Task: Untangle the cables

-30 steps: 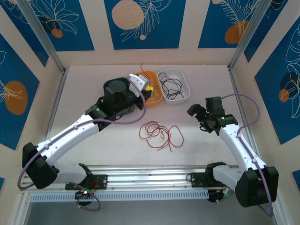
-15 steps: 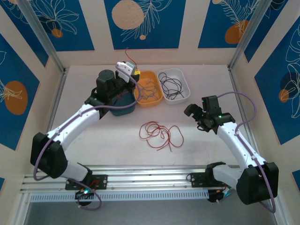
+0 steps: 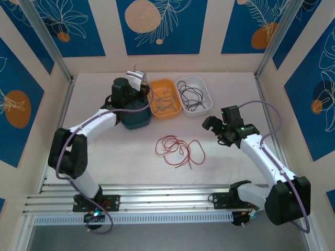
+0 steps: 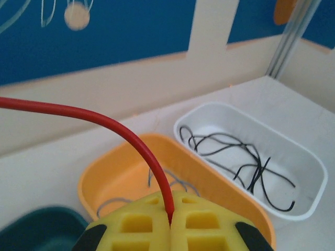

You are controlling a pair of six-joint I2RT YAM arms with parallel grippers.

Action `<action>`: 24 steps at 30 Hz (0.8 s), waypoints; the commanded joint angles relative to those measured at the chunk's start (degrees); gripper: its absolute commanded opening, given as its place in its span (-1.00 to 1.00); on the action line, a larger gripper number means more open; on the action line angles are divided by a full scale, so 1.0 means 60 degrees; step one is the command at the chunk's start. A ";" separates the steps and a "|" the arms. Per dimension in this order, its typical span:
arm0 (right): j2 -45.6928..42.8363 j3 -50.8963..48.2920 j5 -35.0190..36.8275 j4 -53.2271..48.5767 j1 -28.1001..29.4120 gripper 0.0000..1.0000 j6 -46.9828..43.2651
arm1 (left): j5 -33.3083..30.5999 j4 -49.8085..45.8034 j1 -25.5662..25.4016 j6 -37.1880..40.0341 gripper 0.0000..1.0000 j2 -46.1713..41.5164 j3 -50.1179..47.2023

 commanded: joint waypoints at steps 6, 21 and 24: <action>0.0182 0.0537 0.0063 -0.0210 0.0111 0.98 -0.0073 | -0.1434 -0.1892 0.0049 -0.2110 -1.00 0.0708 0.0444; 0.0008 0.0687 0.0202 -0.0532 0.0194 0.98 -0.0089 | -0.2435 -0.4900 0.0122 -0.3972 -1.00 0.2376 0.2268; -0.0021 0.0716 0.0217 -0.0552 0.0196 0.98 -0.0100 | -0.2460 -0.5263 0.0131 -0.4173 -1.00 0.2644 0.2538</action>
